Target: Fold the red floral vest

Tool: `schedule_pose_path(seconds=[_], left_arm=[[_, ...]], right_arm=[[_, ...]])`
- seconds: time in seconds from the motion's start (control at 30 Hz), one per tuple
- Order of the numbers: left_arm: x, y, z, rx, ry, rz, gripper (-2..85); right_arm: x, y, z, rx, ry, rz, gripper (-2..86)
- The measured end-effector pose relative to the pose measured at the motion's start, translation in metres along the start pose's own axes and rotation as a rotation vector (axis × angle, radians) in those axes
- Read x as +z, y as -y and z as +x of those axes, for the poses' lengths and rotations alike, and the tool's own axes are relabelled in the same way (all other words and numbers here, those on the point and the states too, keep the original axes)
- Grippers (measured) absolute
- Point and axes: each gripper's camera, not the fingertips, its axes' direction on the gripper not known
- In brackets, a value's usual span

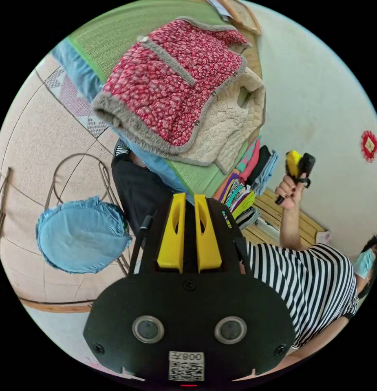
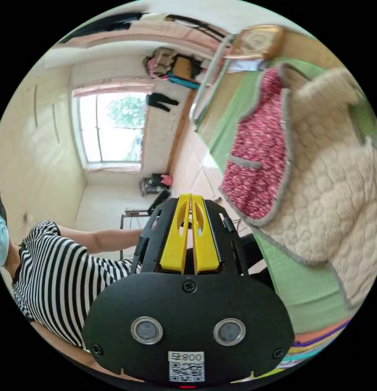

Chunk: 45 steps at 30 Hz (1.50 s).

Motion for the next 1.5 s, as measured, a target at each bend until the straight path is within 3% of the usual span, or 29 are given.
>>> schedule_pose_path(seconds=[0.3, 0.67, 0.73, 0.83, 1.03, 1.23, 1.37, 1.5], left_arm=[[-0.028, 0.142, 0.073, 0.187, 0.145, -0.072, 5.4], [-0.004, 0.287, 0.147, 0.224, 0.397, 0.034, 1.3], [0.011, 0.308, 0.152, 0.158, 0.419, 0.046, 0.8], [0.029, 0.327, 0.167, 0.143, 0.441, 0.057, 0.5], [0.066, 0.371, 0.227, 0.27, 0.499, 0.02, 0.4], [0.104, 0.365, 0.285, 0.416, 0.592, 0.055, 0.7], [0.135, 0.336, 0.32, 0.543, 0.48, 0.095, 1.5], [0.233, 0.328, 0.376, 0.738, 0.263, -0.144, 4.7]], right_arm=[[-0.035, 0.041, 0.189, 0.497, -0.291, 0.196, 0.0], [-0.03, 0.166, 0.381, 0.556, -0.728, 0.052, 0.1], [-0.015, 0.176, 0.412, 0.549, -0.742, 0.016, 0.1], [-0.017, 0.164, 0.433, 0.545, -0.696, 0.191, 0.1], [0.021, 0.125, 0.464, 0.563, -0.716, 0.123, 0.1], [0.01, 0.109, 0.495, 0.664, -0.607, 0.223, 0.1], [-0.028, 0.079, 0.506, 0.721, -0.692, 0.347, 0.2], [-0.056, 0.034, 0.548, 0.91, -0.68, 0.433, 1.6]])
